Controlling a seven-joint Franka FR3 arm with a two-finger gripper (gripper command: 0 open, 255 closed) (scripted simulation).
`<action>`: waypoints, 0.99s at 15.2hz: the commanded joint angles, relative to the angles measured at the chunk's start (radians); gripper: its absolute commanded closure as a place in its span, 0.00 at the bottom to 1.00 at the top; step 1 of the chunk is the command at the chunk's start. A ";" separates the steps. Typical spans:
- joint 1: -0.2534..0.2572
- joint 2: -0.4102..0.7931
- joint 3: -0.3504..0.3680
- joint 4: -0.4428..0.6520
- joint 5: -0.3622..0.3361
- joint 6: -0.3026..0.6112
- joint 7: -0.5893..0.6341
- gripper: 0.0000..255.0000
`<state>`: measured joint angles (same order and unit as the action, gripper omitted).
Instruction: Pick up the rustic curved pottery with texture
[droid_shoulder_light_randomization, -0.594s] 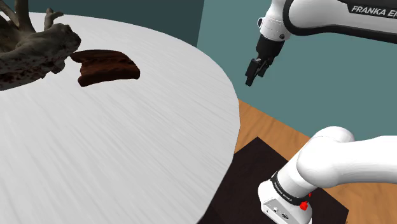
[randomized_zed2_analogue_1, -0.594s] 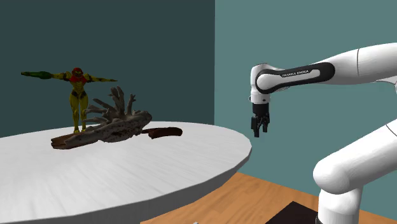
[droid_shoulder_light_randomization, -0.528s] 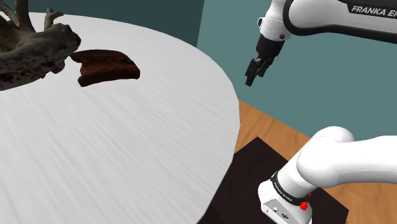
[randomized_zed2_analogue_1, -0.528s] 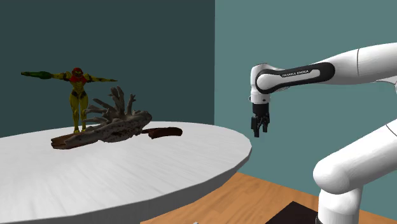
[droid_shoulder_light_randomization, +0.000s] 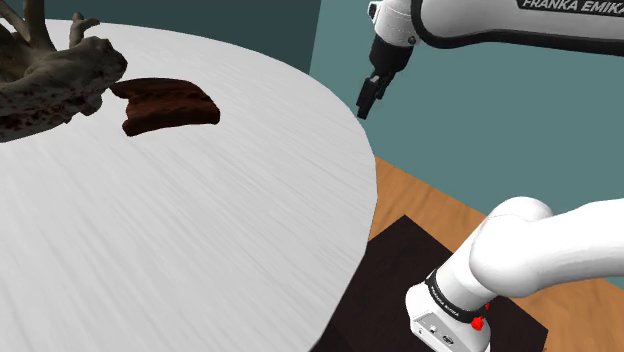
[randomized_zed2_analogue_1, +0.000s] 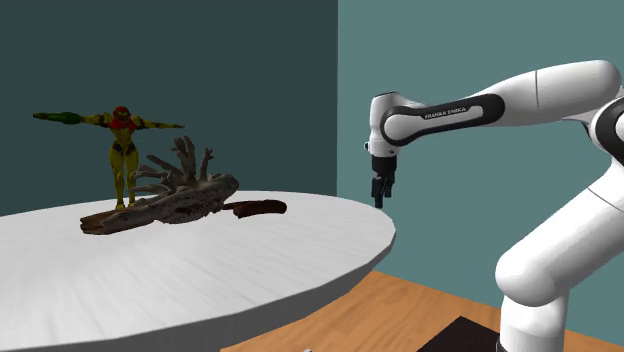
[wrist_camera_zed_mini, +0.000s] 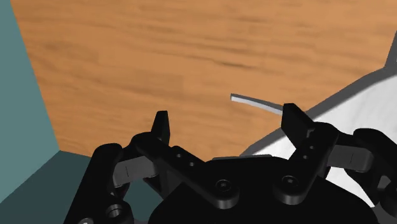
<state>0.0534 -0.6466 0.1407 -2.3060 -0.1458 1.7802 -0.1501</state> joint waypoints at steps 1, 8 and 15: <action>0.023 0.034 0.030 0.027 -0.009 0.048 -0.011 0.00; 0.159 0.164 0.070 0.147 -0.124 0.131 -0.018 0.00; 0.205 0.272 0.179 0.253 -0.224 0.205 -0.049 0.00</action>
<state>0.2526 -0.4005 0.2998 -2.0810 -0.3517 1.9773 -0.1977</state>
